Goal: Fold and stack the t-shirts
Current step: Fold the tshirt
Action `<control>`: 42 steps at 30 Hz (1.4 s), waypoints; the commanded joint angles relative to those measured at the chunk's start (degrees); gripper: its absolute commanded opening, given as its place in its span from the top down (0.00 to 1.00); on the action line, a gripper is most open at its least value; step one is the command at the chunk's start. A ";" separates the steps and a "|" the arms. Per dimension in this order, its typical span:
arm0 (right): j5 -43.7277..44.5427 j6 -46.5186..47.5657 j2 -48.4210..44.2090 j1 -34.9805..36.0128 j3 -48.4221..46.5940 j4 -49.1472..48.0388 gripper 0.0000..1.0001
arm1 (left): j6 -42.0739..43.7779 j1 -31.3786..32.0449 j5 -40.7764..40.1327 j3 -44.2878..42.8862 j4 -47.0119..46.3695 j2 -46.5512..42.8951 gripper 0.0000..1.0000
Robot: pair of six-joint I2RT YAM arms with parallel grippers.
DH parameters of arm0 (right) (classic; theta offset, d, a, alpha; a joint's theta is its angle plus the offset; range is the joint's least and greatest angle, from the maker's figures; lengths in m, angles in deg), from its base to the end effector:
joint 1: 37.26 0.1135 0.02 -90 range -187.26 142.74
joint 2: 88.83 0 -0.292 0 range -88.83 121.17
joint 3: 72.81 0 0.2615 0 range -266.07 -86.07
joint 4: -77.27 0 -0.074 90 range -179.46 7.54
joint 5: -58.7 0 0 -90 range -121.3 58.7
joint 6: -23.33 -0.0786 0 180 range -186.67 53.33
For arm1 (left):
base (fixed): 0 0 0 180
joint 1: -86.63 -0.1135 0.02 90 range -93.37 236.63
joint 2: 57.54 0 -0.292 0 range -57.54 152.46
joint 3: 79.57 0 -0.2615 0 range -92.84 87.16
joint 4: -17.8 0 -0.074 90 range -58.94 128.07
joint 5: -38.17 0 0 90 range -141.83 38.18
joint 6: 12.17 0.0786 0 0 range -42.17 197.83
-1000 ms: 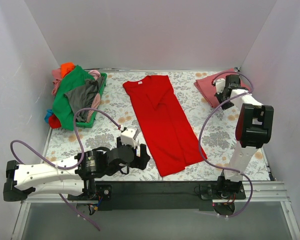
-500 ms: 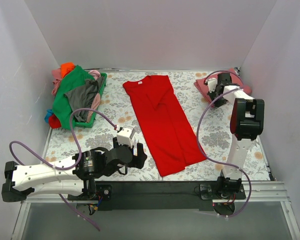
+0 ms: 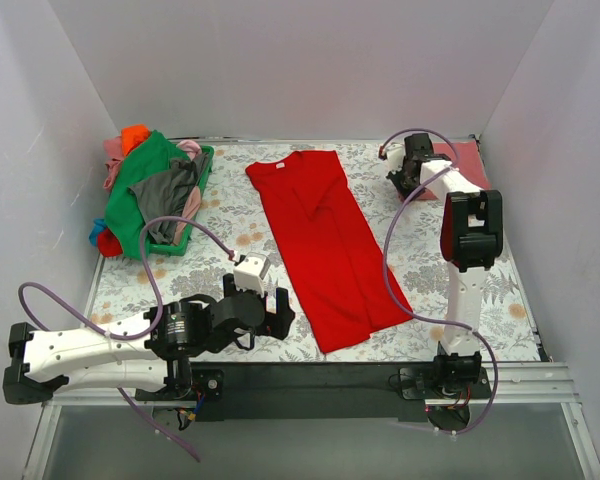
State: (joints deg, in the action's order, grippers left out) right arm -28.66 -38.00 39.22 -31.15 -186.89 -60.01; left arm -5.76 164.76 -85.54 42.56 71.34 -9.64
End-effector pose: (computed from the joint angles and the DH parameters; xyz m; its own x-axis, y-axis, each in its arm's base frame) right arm 0.5348 0.0536 0.1529 -0.6901 -0.5559 -0.4634 -0.4699 0.8312 -0.2972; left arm 0.0803 -0.1699 0.2794 -0.7426 -0.4858 -0.4610 -0.0592 0.7333 -0.6773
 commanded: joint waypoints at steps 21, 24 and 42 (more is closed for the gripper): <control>-45.26 20.82 -62.47 -0.66 55.08 4.39 0.13 | 32.09 -2.28 31.36 -1.98 -24.80 37.96 0.25; -47.62 21.08 -65.64 -1.89 58.18 3.51 0.12 | 31.65 -2.28 29.68 -3.82 -25.15 41.74 0.26; -49.04 20.82 -65.12 -3.82 58.36 3.68 0.12 | 29.98 -0.17 21.32 -7.78 -17.95 36.30 0.34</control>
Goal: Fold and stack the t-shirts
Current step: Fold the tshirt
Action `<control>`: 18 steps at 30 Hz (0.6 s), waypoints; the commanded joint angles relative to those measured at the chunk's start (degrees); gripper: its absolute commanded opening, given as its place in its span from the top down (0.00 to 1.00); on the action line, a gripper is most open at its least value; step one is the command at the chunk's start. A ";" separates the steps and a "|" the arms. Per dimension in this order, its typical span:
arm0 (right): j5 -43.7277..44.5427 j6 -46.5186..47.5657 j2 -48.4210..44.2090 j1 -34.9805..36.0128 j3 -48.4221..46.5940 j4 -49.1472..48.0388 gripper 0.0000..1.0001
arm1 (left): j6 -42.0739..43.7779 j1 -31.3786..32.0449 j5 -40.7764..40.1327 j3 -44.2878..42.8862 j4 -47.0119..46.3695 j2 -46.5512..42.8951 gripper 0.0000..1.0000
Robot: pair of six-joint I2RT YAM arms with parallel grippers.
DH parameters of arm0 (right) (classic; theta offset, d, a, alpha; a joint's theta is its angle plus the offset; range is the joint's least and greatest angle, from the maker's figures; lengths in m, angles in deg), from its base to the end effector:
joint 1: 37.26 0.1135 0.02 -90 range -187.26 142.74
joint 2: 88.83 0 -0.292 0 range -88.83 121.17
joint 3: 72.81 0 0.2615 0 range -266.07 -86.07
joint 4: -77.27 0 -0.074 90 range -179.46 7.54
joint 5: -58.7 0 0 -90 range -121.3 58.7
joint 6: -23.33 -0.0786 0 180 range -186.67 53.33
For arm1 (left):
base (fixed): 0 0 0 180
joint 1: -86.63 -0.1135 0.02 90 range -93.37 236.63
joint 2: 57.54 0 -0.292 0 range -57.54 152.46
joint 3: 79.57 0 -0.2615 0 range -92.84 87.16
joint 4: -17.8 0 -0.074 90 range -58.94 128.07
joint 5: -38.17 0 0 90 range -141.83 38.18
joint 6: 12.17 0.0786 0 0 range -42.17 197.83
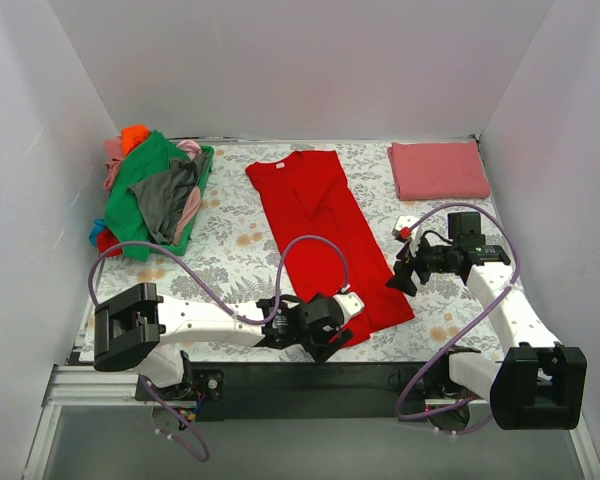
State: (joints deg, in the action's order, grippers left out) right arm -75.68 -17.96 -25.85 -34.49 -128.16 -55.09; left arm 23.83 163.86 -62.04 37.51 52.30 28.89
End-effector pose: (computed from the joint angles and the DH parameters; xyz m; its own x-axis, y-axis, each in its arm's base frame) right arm 0.2178 0.0656 0.2319 -0.2167 -0.5481 -0.8078 -0.9022 0.4285 -0.0488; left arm 0.0847 -0.3108 0.1722 -0.8699 0.2361 -0.4330 0.4003 0.8509 -0.3402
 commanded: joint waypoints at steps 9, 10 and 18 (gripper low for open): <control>-1.85 0.69 0.83 -1.27 -0.45 -0.71 0.12 | 4.95 0.82 0.81 -5.11 -0.84 6.55 0.41; -1.85 0.77 1.00 -1.36 -0.37 -0.62 0.12 | 5.04 0.82 0.03 -5.11 -0.76 7.16 0.41; -2.29 1.56 1.44 -1.53 -0.45 0.35 0.12 | 5.04 0.82 -0.77 -4.06 0.03 11.12 0.50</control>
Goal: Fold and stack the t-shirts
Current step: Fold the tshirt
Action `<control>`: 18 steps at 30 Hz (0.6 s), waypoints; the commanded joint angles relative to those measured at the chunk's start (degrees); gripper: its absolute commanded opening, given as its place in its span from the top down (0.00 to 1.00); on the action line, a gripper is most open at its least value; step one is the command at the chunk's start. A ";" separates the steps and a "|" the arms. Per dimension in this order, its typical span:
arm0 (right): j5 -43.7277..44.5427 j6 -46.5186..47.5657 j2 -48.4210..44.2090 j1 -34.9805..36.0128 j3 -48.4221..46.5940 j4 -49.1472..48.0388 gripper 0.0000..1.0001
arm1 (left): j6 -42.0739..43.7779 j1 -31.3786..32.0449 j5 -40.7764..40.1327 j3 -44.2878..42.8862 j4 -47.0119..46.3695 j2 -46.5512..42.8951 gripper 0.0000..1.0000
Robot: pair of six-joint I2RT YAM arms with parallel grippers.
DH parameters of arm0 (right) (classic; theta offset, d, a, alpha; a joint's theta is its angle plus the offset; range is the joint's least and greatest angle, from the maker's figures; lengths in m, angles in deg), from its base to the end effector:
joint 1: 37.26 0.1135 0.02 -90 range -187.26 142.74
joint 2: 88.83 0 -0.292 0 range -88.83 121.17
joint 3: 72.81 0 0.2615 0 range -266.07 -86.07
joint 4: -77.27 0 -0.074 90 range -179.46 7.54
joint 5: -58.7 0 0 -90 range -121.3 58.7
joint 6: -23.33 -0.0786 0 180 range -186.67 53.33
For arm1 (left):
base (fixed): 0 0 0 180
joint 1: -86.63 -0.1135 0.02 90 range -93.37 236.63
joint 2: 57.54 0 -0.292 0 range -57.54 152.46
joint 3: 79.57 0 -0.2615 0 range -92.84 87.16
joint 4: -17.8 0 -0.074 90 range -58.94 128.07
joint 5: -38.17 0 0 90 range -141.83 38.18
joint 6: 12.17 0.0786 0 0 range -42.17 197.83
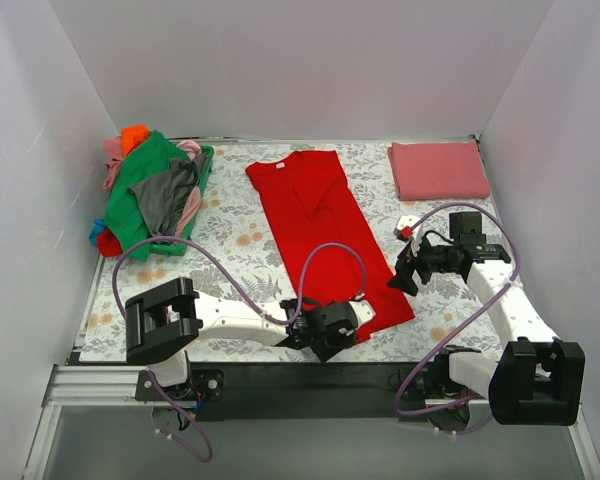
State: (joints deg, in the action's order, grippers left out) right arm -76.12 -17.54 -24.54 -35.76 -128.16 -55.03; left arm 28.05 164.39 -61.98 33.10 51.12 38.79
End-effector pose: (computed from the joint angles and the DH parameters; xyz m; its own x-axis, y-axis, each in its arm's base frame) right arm 0.2215 0.0612 0.2276 -0.2393 -0.5428 -0.8050 -0.8971 0.4408 -0.0306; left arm 0.0880 -0.3403 0.1429 -0.8425 0.3384 -0.4191 0.4666 0.8472 -0.2539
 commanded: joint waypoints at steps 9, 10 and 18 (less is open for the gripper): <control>0.60 14.48 -1.63 -0.27 -1.68 9.84 0.14 | -0.05 0.29 4.86 4.84 0.52 0.00 0.97; 1.04 18.42 -1.37 -0.35 -2.03 12.47 0.14 | -0.23 0.29 5.49 6.24 -0.01 -1.92 1.00; 8.32 54.50 0.57 4.55 4.64 30.52 0.26 | -2.42 0.03 8.22 8.71 -2.56 -8.53 1.00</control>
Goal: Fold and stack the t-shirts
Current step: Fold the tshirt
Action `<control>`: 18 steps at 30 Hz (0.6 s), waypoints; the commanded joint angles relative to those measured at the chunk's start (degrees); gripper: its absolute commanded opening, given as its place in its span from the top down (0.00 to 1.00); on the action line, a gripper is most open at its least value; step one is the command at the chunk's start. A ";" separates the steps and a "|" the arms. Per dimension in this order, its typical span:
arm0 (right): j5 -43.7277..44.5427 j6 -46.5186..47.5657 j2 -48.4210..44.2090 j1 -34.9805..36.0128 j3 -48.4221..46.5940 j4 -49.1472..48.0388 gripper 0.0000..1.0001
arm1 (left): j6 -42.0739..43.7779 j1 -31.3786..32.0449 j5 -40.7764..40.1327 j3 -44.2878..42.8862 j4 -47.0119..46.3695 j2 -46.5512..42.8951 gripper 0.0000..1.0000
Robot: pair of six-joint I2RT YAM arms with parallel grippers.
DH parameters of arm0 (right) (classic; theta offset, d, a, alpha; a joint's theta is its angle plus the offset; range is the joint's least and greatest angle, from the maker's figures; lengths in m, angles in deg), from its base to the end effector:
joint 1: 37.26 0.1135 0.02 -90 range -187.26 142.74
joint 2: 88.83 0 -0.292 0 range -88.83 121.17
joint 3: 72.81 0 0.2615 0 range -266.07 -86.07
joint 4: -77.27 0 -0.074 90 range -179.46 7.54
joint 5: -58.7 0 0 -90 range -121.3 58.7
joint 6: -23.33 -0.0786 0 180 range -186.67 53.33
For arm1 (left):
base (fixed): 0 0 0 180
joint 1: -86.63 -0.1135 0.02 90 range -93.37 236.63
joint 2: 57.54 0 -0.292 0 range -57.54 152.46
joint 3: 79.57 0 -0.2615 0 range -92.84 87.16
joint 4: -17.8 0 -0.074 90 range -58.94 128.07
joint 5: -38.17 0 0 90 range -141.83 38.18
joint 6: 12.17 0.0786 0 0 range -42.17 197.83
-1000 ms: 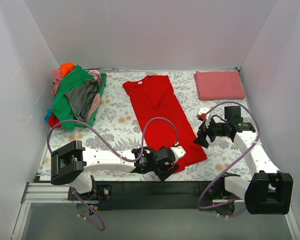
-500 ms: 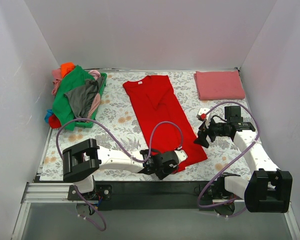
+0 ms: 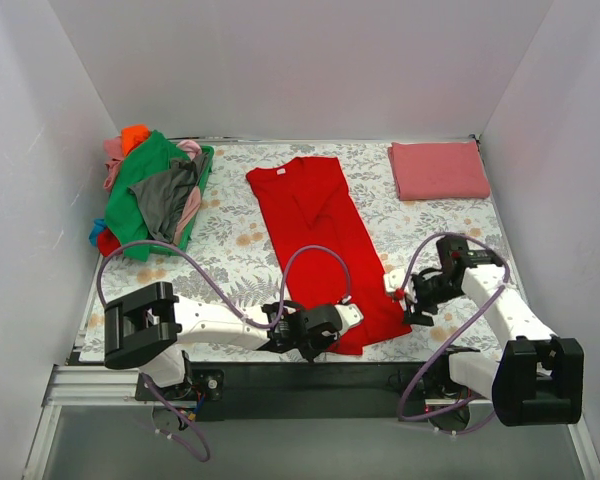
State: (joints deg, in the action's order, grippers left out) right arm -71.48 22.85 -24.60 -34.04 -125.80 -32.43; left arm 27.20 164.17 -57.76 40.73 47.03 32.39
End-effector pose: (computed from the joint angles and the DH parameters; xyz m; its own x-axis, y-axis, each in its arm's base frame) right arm 0.1661 0.0601 0.1929 0.1294 -0.7579 -0.6394 -0.9887 -0.0492 -0.1418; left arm 0.0776 -0.3136 0.1428 -0.8599 0.3279 -0.3911 0.4652 0.8188 -0.3364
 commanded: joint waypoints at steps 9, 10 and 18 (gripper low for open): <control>12.13 4.36 1.34 18.39 8.95 -3.24 0.43 | -5.00 -0.02 4.26 3.01 0.03 -3.62 1.00; 12.93 3.31 1.25 19.62 9.49 -4.12 0.45 | -5.26 -0.10 4.26 3.28 -0.06 -4.23 1.00; 21.36 -2.05 2.22 24.11 15.20 -14.21 0.62 | -7.29 -1.42 4.79 5.83 -3.66 -6.78 1.00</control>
State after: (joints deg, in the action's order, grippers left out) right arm -58.37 24.18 -24.16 -11.50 -115.57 -39.03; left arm 21.25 163.34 -54.44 45.30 44.71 28.39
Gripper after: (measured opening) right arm 0.394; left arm 0.036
